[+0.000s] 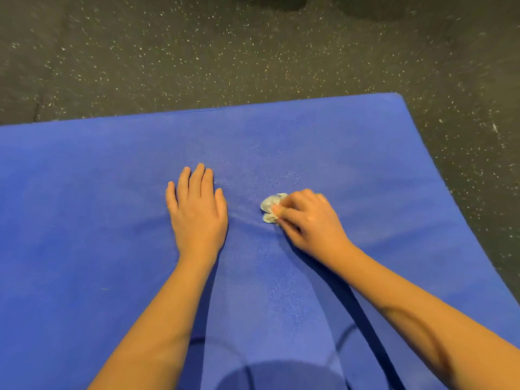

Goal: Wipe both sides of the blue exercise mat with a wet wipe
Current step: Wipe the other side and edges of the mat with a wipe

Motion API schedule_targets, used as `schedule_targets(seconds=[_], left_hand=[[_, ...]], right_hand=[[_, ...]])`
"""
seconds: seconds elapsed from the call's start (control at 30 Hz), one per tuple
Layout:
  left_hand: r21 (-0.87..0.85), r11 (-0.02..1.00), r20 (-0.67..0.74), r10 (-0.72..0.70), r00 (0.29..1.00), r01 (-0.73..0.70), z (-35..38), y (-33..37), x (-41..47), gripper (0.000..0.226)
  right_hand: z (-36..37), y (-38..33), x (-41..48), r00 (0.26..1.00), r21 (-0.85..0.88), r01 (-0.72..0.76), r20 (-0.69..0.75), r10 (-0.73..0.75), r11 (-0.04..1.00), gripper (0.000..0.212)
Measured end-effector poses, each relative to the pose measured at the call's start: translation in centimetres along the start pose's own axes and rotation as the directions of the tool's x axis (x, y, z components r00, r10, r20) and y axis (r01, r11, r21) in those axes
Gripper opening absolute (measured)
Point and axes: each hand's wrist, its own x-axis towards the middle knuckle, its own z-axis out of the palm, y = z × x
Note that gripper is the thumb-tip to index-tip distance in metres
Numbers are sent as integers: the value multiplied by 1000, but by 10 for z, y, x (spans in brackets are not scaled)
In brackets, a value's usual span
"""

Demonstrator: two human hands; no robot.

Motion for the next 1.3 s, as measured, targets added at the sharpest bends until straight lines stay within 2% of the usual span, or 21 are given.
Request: schedule_targets(seconds=[0.03, 0.1, 0.17, 0.23, 0.33, 0.37, 0.43, 0.53, 0.63, 0.7, 0.73, 0.8, 0.87, 0.9, 0.93, 1.03, 1.1, 1.13, 1.2, 1.27, 1.3], left_hand=[[10, 999, -22, 33, 999, -33, 0, 0, -1, 40], [73, 994, -71, 81, 994, -76, -1, 3, -3, 27], [76, 997, -51, 10, 999, -6, -3, 12, -12, 28], [36, 997, 22, -63, 998, 63, -4, 28, -31, 42], [109, 992, 126, 42, 991, -56, -2, 38, -58, 61], [126, 989, 134, 57, 989, -74, 0, 35, -61, 63], [139, 989, 128, 40, 991, -57, 3, 31, -58, 63], [129, 990, 147, 31, 989, -50, 2, 33, -60, 62], [118, 992, 141, 36, 989, -53, 3, 32, -61, 62], [117, 992, 137, 33, 990, -49, 4, 31, -60, 63], [114, 992, 139, 34, 990, -50, 4, 32, -60, 63], [97, 994, 149, 36, 988, -51, 2, 32, -60, 62], [88, 995, 157, 39, 987, -53, 2, 31, -59, 61], [84, 995, 158, 43, 987, -56, 1, 31, -59, 59], [83, 994, 151, 53, 987, -66, 0, 33, -60, 57], [134, 982, 75, 126, 989, -135, 1, 34, -61, 43], [158, 975, 11, 158, 987, -158, -3, 38, -64, 32], [139, 979, -6, 152, 988, -150, -6, 41, -69, 30], [65, 990, 35, 125, 992, -127, -15, 51, -90, 36], [0, 990, 136, 140, 981, -141, -21, 59, -124, 47], [-13, 988, 189, 155, 970, -155, -22, 60, -140, 53]], right_hand=[[-8, 9, 0, 999, -70, -38, -29, 36, 997, 23], [-18, 21, 1, 949, -167, -288, -178, 259, 943, 24], [-17, 17, -5, 879, -127, -438, -270, 394, 890, 29], [-11, -3, -19, 941, -71, -296, -190, 279, 953, 32], [-19, -9, -38, 1000, -102, -11, 15, 12, 995, 28], [-22, -2, -38, 999, -136, -35, 13, 37, 990, 26], [-24, 13, -32, 968, -170, -247, -88, 235, 954, 27], [-17, 5, -31, 855, -38, -493, -208, 476, 869, 22], [-12, -27, -40, 939, 83, -335, -49, 339, 939, 32], [-20, -30, -49, 987, 49, -132, 100, 126, 990, 30], [-25, -22, -51, 986, -4, -108, 128, 108, 994, 28], [-35, 0, -55, 945, -89, -315, 59, 320, 945, 25], [-39, 14, -63, 799, -44, -601, -64, 598, 798, 23], [-38, 11, -69, 757, -16, -652, -75, 649, 758, 25], [-37, 1, -76, 771, 1, -635, -53, 634, 772, 30], [-39, -42, -95, 927, 94, -363, 139, 349, 927, 32], [-46, -45, -99, 960, 27, -157, 239, 146, 987, 31], [-48, -37, -99, 962, -37, -137, 235, 142, 990, 31], [-51, -20, -96, 938, -140, -320, 95, 334, 937, 28], [-51, -21, -98, 835, -101, -551, -55, 548, 828, 22], [-49, -30, -102, 825, -76, -565, -69, 561, 821, 22]])
